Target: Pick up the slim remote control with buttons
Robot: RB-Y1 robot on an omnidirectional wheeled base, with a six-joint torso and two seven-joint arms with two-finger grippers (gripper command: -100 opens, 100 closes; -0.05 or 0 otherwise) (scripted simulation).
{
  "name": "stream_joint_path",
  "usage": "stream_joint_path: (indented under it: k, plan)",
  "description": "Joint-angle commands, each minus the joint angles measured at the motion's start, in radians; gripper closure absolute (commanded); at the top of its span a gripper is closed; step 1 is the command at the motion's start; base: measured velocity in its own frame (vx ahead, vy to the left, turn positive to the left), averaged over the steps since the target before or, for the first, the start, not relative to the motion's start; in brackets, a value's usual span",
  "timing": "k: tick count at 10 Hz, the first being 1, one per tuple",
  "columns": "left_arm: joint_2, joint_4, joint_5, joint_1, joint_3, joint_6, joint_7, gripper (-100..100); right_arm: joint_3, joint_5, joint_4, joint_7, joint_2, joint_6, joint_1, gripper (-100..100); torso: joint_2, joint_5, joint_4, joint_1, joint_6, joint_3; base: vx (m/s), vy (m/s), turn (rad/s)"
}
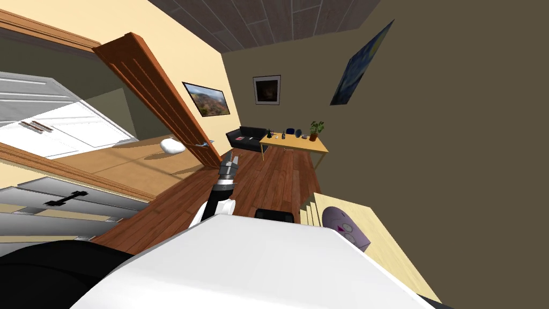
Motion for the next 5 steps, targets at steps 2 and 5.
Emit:
stream_joint_path:
  k: [2,5]
  plan:
    - [0.0,0.0,0.0,0.0,0.0,0.0,0.0,0,-0.008,0.03,-0.06,-0.02,-0.031,-0.003,0.035,100,-0.003,0.0,0.0,0.001,-0.002,-0.001,0.075,-0.023,-0.128]
    - [0.0,0.0,0.0,0.0,0.0,0.0,0.0,0,-0.008,0.03,-0.065,-0.021,-0.033,-0.002,0.038,0,-0.002,0.001,0.0,0.002,-0.003,-0.001,0.037,-0.008,-0.042]
